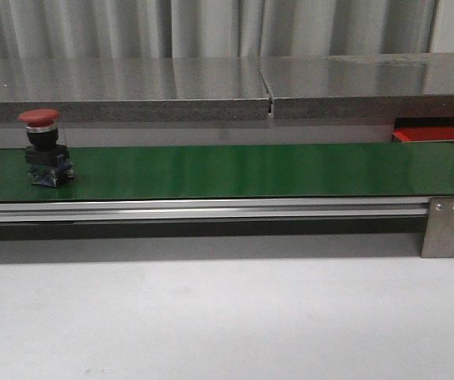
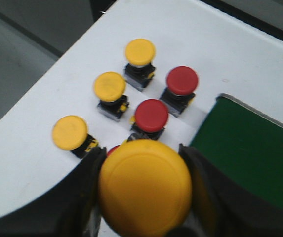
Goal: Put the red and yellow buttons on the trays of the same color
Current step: 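Grasp a yellow push-button on the table with the left gripper, then carry the yellow button onto the green belt and release it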
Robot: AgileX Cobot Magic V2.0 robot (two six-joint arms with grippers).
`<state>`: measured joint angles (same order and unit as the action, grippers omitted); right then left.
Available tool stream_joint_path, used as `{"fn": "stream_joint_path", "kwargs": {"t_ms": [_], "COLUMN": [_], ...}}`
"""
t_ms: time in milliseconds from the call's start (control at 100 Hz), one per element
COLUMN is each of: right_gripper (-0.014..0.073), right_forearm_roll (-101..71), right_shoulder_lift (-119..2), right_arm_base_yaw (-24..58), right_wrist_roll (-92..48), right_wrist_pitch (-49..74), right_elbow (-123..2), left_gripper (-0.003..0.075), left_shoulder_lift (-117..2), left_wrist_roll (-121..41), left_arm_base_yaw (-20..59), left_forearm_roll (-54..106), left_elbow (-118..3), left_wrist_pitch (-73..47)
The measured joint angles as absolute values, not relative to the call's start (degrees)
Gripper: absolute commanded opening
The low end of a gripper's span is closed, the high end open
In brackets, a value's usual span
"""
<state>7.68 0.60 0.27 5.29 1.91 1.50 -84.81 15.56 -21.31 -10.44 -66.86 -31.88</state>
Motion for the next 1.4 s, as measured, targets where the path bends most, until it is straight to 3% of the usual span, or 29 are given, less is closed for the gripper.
{"fn": "stream_joint_path", "kwargs": {"t_ms": [380,690,1290,1400], "right_gripper": [-0.0068,-0.0068,-0.0068,-0.0068], "right_forearm_roll": [7.68,7.68,7.68,7.68], "right_shoulder_lift": [0.6,0.6,0.6,0.6], "right_arm_base_yaw": [0.27,0.27,0.27,0.27], "right_wrist_roll": [5.29,5.29,5.29,5.29], "right_wrist_pitch": [1.91,1.91,1.91,1.91], "right_elbow": [1.5,1.5,1.5,1.5], "left_gripper": [-0.0019,-0.0019,-0.0018,0.004], "left_shoulder_lift": [-93.98,-100.55,-101.97,-103.12], "left_wrist_roll": [11.18,11.18,11.18,11.18], "left_arm_base_yaw": [-12.83,-12.46,-12.46,-12.46], "left_forearm_roll": [-9.68,-7.51,-6.34,-5.91], "left_elbow": [-77.65,-79.1,-79.32,-79.43], "left_wrist_pitch": [-39.17,-41.17,-43.41,-43.94]}}
